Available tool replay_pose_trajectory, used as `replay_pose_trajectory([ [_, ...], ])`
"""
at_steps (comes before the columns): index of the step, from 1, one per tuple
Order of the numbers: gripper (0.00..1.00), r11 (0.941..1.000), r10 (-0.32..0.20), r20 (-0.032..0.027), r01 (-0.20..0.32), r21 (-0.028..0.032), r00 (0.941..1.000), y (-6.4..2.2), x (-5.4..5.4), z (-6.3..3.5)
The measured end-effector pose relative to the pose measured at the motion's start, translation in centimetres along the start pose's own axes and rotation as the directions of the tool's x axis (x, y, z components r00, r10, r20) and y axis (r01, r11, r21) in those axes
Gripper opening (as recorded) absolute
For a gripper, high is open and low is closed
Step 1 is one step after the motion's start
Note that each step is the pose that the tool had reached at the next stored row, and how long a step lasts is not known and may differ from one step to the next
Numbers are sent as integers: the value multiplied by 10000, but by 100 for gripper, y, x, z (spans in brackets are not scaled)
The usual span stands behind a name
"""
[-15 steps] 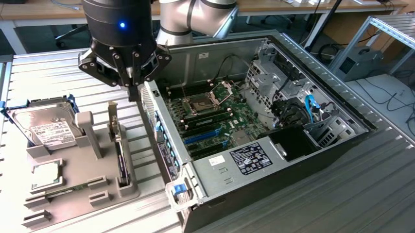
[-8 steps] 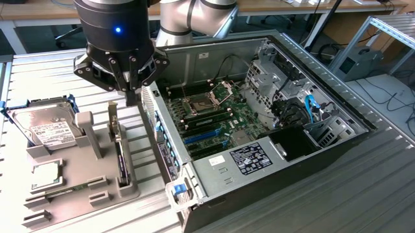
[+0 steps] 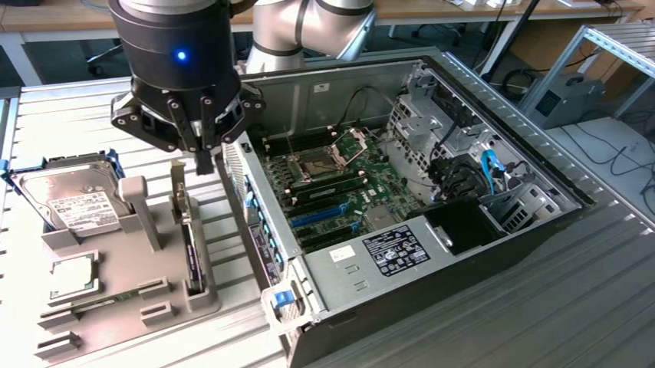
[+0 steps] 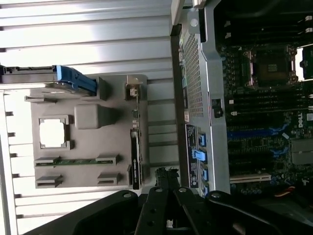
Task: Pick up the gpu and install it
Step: 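Reach for the gpu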
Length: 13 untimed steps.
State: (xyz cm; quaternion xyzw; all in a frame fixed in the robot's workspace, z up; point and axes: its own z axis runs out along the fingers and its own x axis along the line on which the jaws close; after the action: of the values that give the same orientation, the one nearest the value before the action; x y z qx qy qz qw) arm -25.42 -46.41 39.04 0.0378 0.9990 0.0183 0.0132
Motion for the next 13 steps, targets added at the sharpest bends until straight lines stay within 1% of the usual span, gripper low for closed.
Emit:
replay_pose_trajectory([
  [2,11,10000,0,0,0,0,10000,-19,6,0],
  [5,11,10000,0,1,0,0,10000,-85,18,2],
  [13,11,10000,0,0,0,0,10000,-126,30,2],
])
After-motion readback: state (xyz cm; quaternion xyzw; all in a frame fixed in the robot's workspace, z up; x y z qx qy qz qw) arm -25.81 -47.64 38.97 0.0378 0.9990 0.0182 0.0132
